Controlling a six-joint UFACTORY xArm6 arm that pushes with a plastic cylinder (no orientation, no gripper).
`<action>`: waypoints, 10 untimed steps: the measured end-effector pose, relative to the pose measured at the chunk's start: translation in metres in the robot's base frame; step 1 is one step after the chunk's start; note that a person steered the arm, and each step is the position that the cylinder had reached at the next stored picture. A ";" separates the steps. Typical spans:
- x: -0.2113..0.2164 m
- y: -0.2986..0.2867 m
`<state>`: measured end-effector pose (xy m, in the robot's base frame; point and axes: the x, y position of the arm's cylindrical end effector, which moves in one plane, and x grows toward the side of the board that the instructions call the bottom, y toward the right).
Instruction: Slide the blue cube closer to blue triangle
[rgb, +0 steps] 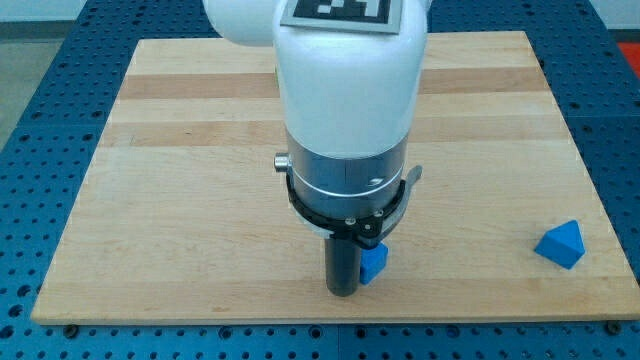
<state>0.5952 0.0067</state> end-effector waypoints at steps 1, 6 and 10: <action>0.000 0.000; -0.015 -0.036; -0.021 0.071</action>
<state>0.5741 0.0777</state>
